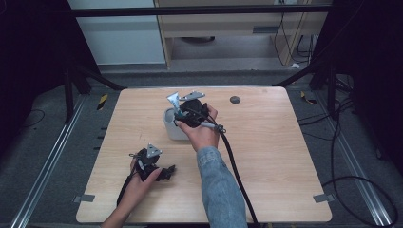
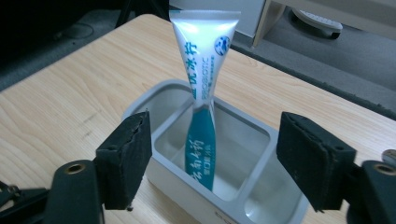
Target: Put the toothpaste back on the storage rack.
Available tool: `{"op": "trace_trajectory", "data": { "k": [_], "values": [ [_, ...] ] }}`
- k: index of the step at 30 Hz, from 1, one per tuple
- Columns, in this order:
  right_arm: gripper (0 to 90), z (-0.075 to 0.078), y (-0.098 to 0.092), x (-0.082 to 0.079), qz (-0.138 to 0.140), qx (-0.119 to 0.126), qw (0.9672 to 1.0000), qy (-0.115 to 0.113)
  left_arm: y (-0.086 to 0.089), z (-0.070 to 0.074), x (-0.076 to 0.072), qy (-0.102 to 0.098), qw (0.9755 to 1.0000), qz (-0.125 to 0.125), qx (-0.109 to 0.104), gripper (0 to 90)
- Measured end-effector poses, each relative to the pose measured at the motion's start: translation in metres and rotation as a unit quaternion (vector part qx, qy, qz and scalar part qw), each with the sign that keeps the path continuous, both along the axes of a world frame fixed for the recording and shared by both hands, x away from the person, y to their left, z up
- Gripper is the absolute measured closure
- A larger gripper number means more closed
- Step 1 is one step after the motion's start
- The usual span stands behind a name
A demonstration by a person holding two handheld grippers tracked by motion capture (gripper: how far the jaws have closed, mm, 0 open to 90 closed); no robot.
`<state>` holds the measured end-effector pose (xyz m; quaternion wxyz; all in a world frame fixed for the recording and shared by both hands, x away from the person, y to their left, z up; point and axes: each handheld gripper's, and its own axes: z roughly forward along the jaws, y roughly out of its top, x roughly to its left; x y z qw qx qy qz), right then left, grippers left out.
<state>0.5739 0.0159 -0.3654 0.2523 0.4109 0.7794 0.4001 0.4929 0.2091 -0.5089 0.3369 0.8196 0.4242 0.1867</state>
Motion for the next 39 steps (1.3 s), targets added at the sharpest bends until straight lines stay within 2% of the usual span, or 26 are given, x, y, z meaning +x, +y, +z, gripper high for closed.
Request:
{"op": "trace_trajectory", "data": {
  "k": [2,8,10,11,12,19,23,27,32,36,39],
  "values": [
    [23.8,0.0,-0.001,0.0,0.002,-0.003,1.0,-0.001,0.0,0.0,0.0,0.0,1.0,0.0,0.0,0.0],
    [14.9,-0.004,-0.005,0.0,-0.012,-0.031,0.9992,0.024,0.0,0.0,0.0,0.0,1.0,0.0,0.0,0.0],
    [11.4,-0.004,-0.011,-0.003,-0.018,-0.011,0.9996,0.019,0.0,0.0,0.0,0.0,1.0,0.0,0.0,0.0],
    [11.4,-0.004,-0.011,-0.003,-0.018,-0.011,0.9996,0.019,0.0,0.0,0.0,0.0,1.0,0.0,0.0,0.0],
    [8.5,-0.005,-0.018,-0.006,-0.016,-0.011,0.9997,0.018,0.0,0.0,0.0,0.0,1.0,-0.001,0.0,0.0],
    [7.1,-0.008,-0.043,-0.015,-0.031,-0.01,0.9993,0.02,-0.001,0.0,0.001,-0.001,1.0,0.0,-0.001,0.0],
    [8.3,-0.012,-0.064,-0.023,-0.057,-0.013,0.9982,0.016,0.0,0.0,0.0,0.0,1.0,-0.002,0.0,0.0],
    [9.6,-0.023,-0.088,-0.027,-0.085,-0.008,0.9962,0.019,-0.001,0.0,0.0,0.0,1.0,-0.002,0.0,0.0],
    [9.9,-0.035,-0.112,-0.029,-0.116,-0.019,0.9929,0.018,-0.001,0.0,0.0,-0.001,1.0,-0.001,-0.003,0.0],
    [7.0,-0.04,-0.121,-0.033,-0.129,-0.031,0.9911,0.008,-0.001,0.0,0.0,0.0,1.0,-0.001,-0.003,0.0],
    [7.0,-0.043,-0.126,-0.034,-0.133,-0.037,0.9904,0.008,-0.001,0.0,0.0,0.0,1.0,-0.003,0.0,0.0]
  ]
}}
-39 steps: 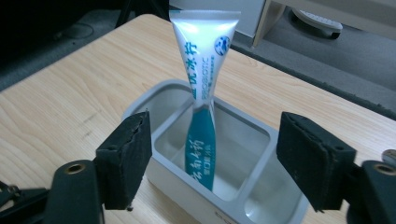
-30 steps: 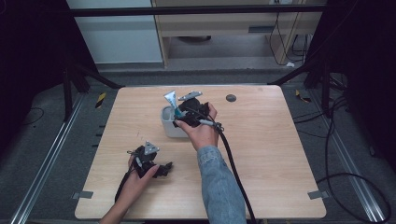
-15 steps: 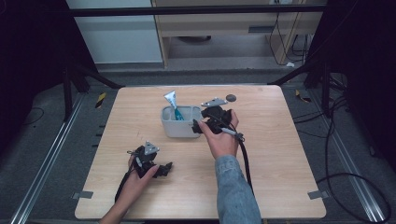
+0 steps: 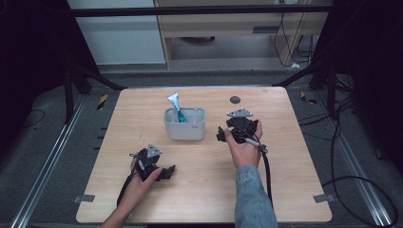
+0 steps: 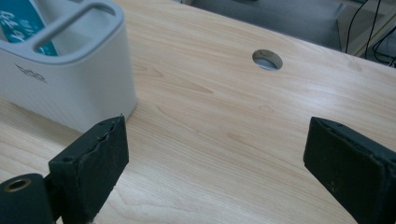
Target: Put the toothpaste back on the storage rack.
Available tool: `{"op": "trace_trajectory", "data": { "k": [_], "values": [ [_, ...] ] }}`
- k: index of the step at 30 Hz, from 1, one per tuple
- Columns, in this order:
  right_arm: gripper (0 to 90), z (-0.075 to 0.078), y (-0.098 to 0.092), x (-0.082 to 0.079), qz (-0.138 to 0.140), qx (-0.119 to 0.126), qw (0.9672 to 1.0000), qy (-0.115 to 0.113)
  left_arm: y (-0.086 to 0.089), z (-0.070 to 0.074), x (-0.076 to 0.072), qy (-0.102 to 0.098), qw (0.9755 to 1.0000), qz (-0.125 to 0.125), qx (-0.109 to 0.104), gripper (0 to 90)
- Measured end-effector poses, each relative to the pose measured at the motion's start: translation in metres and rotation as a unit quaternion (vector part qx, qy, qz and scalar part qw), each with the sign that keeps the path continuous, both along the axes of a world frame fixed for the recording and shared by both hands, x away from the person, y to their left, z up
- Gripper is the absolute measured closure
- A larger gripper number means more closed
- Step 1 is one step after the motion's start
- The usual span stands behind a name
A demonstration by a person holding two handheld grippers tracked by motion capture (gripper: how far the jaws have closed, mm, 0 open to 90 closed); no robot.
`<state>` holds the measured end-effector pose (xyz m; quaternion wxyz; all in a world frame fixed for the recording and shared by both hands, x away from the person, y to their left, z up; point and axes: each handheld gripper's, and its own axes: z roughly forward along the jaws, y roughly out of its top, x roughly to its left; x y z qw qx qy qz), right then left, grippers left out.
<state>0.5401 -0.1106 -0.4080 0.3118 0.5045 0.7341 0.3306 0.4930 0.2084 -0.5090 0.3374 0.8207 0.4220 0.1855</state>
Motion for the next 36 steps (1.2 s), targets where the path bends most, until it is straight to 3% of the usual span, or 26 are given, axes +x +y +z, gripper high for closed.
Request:
{"op": "trace_trajectory", "data": {
  "k": [4,12,22,27,36],
  "values": [
    [6.8,-0.007,-0.011,0.0,-0.009,-0.008,0.9998,0.015,0.0,0.0,0.0,0.0,1.0,0.0,0.0,0.0],
    [7.3,-0.024,-0.036,-0.004,-0.045,0.001,0.9985,0.033,0.0,0.0,0.0,0.0,1.0,0.0,0.001,0.0],
    [7.4,-0.042,-0.062,-0.012,-0.063,-0.003,0.997,0.045,0.0,0.0,0.0,0.0,1.0,0.0,0.001,0.0],
    [7.2,-0.053,-0.076,-0.019,-0.084,0.024,0.9954,0.041,0.0,0.0,0.0,0.0,1.0,0.0,0.0,0.0],
    [7.1,-0.062,-0.083,-0.023,-0.09,0.033,0.9942,0.049,0.0,0.0,0.0,0.0,1.0,0.0,0.001,0.0]
  ]
}}
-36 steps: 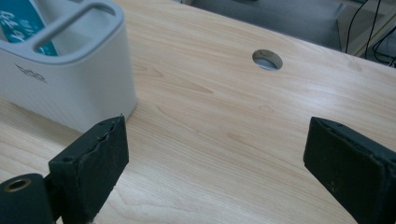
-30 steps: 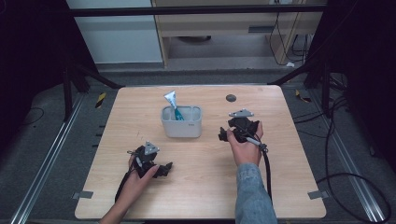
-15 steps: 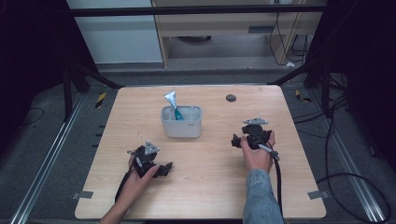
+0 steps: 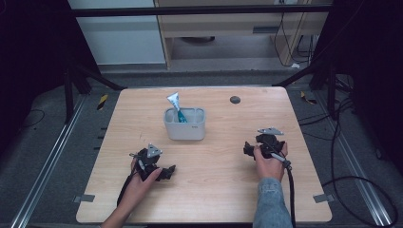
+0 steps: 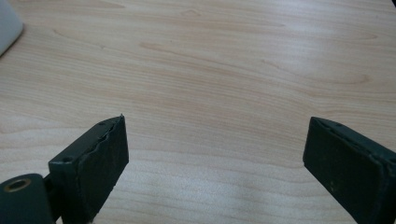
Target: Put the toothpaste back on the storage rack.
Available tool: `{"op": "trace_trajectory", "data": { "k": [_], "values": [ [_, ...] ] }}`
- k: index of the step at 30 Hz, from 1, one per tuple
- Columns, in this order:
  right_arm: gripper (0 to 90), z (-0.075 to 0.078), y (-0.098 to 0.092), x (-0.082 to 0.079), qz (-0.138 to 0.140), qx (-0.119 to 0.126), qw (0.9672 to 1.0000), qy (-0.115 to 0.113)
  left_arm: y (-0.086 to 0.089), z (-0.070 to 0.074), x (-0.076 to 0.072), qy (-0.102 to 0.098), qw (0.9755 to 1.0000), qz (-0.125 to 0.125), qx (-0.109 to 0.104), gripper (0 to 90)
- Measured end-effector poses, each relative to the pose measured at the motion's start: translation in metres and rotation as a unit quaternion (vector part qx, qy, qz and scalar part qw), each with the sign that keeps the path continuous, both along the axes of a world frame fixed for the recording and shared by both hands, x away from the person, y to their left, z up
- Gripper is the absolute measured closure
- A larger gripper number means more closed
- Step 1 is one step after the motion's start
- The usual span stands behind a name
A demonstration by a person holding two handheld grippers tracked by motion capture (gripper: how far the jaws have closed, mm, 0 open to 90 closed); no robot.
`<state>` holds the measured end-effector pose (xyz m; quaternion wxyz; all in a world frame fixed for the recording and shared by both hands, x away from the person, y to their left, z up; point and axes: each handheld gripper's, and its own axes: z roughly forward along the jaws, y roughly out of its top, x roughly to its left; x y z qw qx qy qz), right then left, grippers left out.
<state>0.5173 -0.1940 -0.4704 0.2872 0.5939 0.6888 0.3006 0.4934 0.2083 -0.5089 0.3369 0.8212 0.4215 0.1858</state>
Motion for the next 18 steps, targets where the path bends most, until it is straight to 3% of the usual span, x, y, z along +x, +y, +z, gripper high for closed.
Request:
{"op": "trace_trajectory", "data": {
  "k": [8,18],
  "values": [
    [7.8,-0.018,-0.002,0.0,-0.008,0.011,0.9999,0.008,0.0,0.0,0.0,0.0,1.0,0.0,0.0,0.0],
    [8.0,-0.027,-0.001,0.007,-0.018,0.035,0.9992,0.005,0.0,0.0,0.0,0.0,1.0,0.0,-0.001,0.0]
  ]
}}
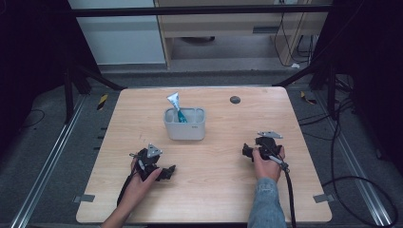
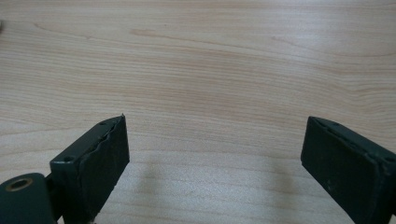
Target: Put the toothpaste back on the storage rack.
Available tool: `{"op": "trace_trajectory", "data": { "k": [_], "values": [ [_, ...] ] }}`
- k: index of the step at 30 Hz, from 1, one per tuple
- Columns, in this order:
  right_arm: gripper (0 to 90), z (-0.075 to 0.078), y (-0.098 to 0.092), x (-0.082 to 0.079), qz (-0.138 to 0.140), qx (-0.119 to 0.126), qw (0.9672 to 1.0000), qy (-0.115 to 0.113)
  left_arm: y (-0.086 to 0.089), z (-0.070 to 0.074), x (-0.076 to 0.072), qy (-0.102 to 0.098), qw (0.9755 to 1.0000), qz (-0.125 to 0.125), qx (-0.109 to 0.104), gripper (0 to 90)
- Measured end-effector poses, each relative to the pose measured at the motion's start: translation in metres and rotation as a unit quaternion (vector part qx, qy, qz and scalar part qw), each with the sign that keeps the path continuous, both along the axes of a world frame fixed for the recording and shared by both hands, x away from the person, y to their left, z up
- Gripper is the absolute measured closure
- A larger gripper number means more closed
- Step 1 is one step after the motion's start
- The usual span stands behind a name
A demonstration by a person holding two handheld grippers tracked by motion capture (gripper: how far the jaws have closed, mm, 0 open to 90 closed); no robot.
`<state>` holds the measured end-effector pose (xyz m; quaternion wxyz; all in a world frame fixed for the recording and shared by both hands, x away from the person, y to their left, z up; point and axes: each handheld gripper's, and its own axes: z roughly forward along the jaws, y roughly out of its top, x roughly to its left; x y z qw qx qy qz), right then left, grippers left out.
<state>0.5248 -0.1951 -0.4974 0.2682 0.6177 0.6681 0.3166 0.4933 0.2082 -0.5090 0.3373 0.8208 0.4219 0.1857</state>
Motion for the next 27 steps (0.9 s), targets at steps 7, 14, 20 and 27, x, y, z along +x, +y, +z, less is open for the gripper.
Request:
{"op": "trace_trajectory", "data": {
  "k": [7,14,20,27],
  "values": [
    [8.8,-0.007,0.004,0.006,-0.006,0.017,0.9998,-0.002,0.0,0.0,0.0,0.0,1.0,0.0,0.0,0.0],
    [8.9,-0.013,0.007,0.012,-0.011,0.015,0.9998,0.003,0.0,0.0,0.0,0.0,1.0,0.001,-0.001,0.0],
    [3.0,-0.014,0.013,0.016,-0.003,-0.018,0.9997,0.017,0.0,0.0,0.0,0.0,1.0,0.0,0.0,0.0],
    [1.2,-0.014,0.016,0.014,-0.014,-0.013,0.9996,0.021,0.0,0.0,0.0,0.0,1.0,0.001,-0.001,0.0]
  ]
}}
